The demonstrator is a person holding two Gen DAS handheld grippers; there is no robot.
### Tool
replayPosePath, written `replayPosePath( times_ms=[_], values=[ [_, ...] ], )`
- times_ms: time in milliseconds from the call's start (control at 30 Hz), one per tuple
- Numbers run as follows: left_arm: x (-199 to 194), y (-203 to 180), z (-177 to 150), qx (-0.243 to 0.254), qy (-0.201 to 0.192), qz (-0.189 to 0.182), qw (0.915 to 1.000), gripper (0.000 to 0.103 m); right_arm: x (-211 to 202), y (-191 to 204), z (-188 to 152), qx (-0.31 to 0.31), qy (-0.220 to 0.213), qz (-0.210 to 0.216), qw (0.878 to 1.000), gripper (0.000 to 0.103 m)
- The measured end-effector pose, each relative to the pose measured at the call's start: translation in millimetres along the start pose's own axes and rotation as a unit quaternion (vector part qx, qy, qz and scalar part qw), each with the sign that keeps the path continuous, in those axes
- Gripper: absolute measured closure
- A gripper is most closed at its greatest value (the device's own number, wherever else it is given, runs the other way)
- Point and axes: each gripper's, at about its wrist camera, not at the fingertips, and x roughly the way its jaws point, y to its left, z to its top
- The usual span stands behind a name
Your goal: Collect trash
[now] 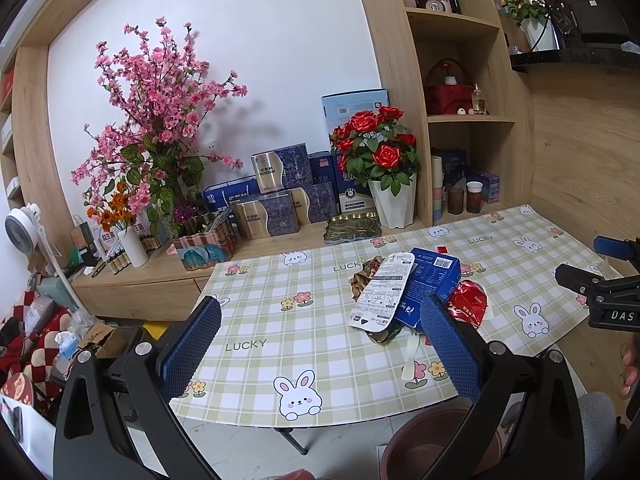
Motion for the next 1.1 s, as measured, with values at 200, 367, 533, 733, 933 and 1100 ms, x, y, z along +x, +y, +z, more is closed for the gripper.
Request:
replayPosePath(
  times_ms=[200, 367, 533, 733, 933, 1100],
  values=[
    [2, 2, -1, 0.001, 0.001, 0.001, 1.0000, 0.005, 0, 0, 0, 0.000, 0.001, 0.000, 1.000, 0.006],
    [0, -3, 0, 0.001, 0.002, 0.000, 1.0000, 0.005, 0, 0, 0, 0.000, 0.001, 0.000, 1.000, 0.006],
    [2, 2, -2, 0.000, 0.000, 0.000, 1.0000, 0.005, 1, 0, 0, 0.000, 0.001, 0.000, 1.000, 0.006],
    [2, -1, -3, 0.000, 0.002, -0.002, 1.0000, 0.005, 1, -1, -2, 0.001, 0.002, 0.000, 1.000, 0.006],
    [9, -6, -13, -0.011, 0.005, -0.004, 0.9999, 0.005, 9, -2, -12, 0.008, 0.009, -0.005, 1.000, 0.006],
    [23, -4, -23, 0.002, 0.001, -0.041, 0.9992, 0.005, 21, -7, -21, 0.018, 0.019, -0.017, 1.000, 0.006]
  ],
)
